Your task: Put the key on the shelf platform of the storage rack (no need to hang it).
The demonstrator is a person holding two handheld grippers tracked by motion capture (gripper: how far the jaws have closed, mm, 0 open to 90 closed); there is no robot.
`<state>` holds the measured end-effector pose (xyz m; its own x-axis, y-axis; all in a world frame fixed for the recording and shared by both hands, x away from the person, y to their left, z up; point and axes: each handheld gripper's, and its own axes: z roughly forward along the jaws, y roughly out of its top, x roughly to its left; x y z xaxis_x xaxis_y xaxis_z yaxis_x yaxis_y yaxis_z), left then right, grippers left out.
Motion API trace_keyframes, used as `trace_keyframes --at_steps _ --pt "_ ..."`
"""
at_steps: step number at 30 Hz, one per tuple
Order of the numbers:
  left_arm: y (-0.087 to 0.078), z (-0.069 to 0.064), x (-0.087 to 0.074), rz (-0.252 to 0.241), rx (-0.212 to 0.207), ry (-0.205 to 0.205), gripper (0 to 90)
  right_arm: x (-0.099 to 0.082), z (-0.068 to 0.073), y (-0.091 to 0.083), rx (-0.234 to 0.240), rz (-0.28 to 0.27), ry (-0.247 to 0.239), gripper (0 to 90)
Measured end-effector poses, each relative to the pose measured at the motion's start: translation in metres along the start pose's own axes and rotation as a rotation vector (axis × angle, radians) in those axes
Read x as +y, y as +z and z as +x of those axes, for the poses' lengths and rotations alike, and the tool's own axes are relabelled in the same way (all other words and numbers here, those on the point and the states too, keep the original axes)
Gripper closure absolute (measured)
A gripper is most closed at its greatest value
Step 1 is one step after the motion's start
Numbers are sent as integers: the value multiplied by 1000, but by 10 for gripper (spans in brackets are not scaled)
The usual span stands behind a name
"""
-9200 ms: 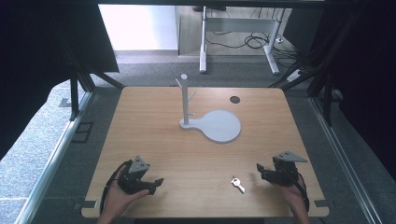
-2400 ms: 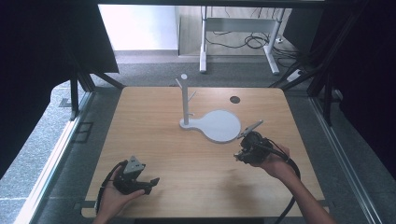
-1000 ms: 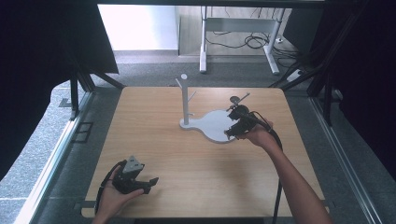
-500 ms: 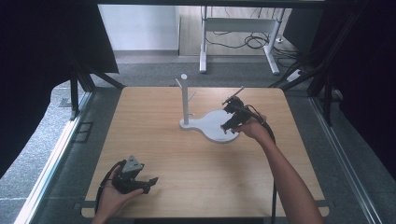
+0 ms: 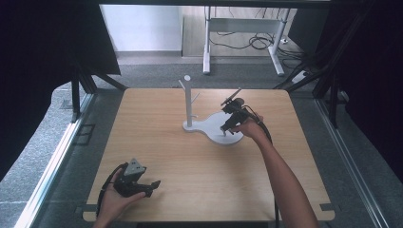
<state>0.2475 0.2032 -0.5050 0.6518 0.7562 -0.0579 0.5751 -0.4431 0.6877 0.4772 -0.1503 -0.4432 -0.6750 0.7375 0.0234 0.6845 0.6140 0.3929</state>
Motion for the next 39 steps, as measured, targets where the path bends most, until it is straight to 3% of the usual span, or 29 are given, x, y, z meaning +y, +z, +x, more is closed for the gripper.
trace_keyframes --at_steps 11,23,29,30,32,39 --pt "0 3 -2 5 3 -10 236 5 -10 30 3 32 39 682" --pt "0 2 -2 3 2 -6 236 4 -12 41 -17 47 52 679" --pt "-2 3 -2 0 9 -8 237 1 -15 46 -24 32 65 667" --pt "-2 3 -2 2 12 -8 237 -1 -17 47 -30 22 75 621" --pt "-1 3 -3 3 12 -9 237 -1 -17 46 -28 23 76 619" --pt "-2 4 -3 1 14 -12 237 -6 -21 32 -26 -5 90 584"
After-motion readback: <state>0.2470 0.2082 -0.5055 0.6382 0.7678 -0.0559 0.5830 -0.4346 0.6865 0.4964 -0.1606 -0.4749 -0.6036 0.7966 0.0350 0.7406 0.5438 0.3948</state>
